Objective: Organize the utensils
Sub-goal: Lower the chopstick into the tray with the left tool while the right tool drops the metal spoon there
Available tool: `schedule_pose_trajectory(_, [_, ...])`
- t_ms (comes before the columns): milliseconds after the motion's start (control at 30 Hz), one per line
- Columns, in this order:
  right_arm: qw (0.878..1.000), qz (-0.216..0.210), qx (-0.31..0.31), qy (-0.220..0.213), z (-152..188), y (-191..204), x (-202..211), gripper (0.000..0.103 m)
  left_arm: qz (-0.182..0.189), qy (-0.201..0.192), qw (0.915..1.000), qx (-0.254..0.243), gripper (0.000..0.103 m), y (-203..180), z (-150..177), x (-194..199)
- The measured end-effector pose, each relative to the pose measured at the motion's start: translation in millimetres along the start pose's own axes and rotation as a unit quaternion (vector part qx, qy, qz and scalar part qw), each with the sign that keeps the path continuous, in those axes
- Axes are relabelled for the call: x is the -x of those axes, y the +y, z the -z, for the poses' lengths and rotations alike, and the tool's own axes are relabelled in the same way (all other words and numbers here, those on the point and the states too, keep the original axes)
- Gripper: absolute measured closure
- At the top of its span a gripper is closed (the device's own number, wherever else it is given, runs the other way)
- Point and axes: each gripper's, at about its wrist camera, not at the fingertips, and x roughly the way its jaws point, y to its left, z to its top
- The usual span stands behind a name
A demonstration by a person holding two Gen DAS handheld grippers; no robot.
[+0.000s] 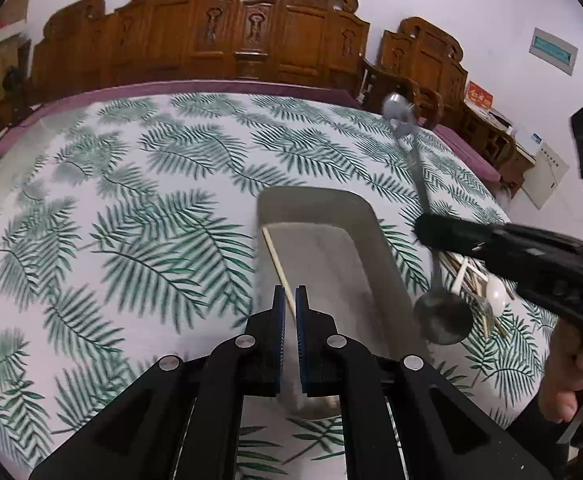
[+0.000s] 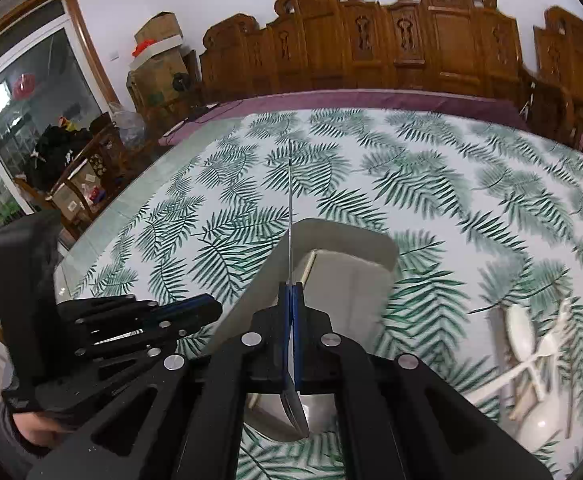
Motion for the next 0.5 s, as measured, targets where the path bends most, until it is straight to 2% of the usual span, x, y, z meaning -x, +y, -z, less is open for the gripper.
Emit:
schedule_pose_trajectory(133, [1.0, -0.008, -0.021, 0.02, 4, -1, -24, 0.101, -0.012, -0.007, 0.9999, 0.0, 0.099, 8, -1, 6])
schedule_pose_trajectory(333, [0.997, 0.028, -0.028, 0.063, 18, -7, -60, 0.101, -0.013, -0.011, 0.9998, 0.004, 0.099, 12, -1, 10])
schedule_pose_trajectory(500, [0.996, 0.045, -0.033, 0.07, 24, -16, -70, 0.1, 0.0, -0.009, 0.9999, 0.005, 0.099, 10, 0, 11])
